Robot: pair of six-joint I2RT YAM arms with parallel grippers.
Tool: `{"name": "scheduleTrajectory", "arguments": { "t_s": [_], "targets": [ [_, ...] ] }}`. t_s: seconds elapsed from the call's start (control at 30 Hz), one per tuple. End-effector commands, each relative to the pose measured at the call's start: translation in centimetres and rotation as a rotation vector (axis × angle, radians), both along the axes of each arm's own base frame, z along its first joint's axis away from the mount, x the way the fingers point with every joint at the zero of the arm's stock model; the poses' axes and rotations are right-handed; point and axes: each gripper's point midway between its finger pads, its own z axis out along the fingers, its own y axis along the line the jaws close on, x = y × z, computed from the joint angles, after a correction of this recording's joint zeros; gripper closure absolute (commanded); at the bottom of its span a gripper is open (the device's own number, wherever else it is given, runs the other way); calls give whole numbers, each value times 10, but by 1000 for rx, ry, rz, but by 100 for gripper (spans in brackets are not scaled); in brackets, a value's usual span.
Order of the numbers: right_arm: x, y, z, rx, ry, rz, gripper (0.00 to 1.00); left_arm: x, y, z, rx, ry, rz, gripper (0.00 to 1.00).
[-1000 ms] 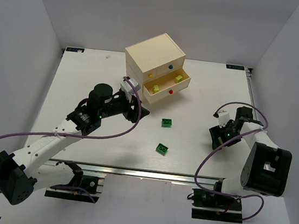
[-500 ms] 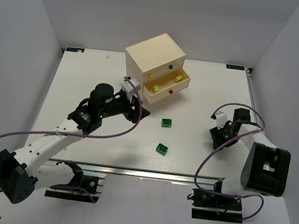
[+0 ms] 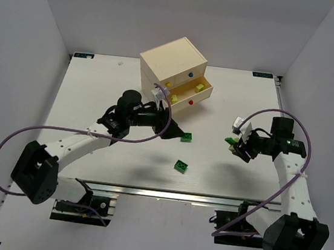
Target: Sort the legos into containers by color
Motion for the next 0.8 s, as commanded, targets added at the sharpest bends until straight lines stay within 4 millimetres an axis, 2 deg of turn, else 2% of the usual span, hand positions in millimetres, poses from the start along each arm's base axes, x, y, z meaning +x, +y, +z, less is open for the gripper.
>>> {"name": "scheduleTrajectory", "arguments": {
  "t_s": [0.0,0.07,0.1,0.2,0.37,0.47,0.5,0.77],
  "targets": [
    [-11,36,32,95,-109,225,72,-13,-15,49,-138,39,-81,7],
    [-13,45,40,108,-133,273,72,-10,-23,54,-149,87,-84,2],
    [-14,57,49,122,-154,312,72,-13,-28,54,-151,101,-95,2],
    [-13,71,63,113,-197,355,72,-10,-40,62,-165,133,-88,2],
    [-17,87,71,59,-247,417,72,6,-60,55,-126,188,-36,2],
    [-19,95,77,38,-286,445,72,11,-71,45,-81,227,-4,2],
    [-22,100,78,28,-295,460,72,16,-73,35,-56,248,12,2],
    [-14,111,83,-31,-349,464,73,13,-95,5,65,298,12,3]
  ]
}}
